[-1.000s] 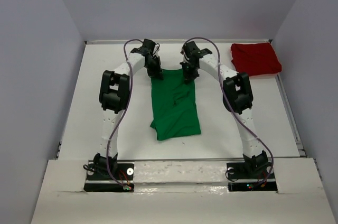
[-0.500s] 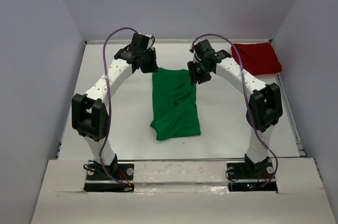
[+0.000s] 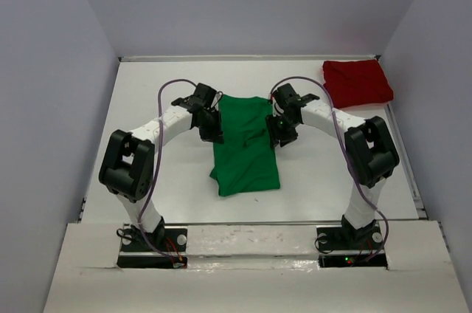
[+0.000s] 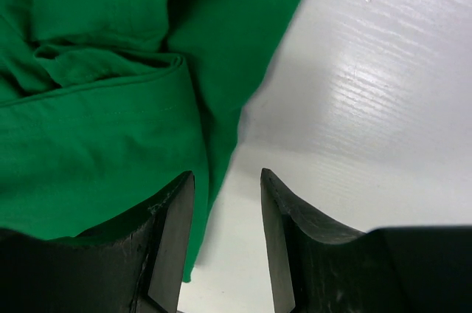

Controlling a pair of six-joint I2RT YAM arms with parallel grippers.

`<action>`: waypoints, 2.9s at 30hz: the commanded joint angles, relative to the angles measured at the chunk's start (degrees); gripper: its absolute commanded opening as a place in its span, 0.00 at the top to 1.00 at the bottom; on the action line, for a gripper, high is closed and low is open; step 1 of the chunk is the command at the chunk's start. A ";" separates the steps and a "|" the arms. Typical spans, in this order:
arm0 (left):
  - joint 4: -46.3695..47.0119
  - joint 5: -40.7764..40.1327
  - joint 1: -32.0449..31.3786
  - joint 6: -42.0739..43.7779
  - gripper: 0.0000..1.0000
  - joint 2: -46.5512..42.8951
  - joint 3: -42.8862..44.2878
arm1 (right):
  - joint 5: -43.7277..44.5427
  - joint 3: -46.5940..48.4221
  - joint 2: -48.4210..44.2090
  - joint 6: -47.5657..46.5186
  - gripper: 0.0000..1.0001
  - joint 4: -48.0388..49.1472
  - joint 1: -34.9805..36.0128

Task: Fold and stack the t-shirts
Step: Fold the tshirt

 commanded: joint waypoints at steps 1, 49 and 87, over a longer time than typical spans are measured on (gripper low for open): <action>-0.47 -2.25 -1.02 -1.80 1.00 -7.39 -2.82 | -0.92 3.09 0.42 -1.01 0.53 3.27 0.44; -0.84 -0.68 1.87 -1.80 1.00 -19.09 -16.80 | 8.22 15.14 6.66 2.42 1.00 -2.01 6.24; 3.74 7.15 5.91 -9.89 0.48 -18.56 -23.14 | 12.44 15.05 4.56 1.81 1.00 -4.12 6.77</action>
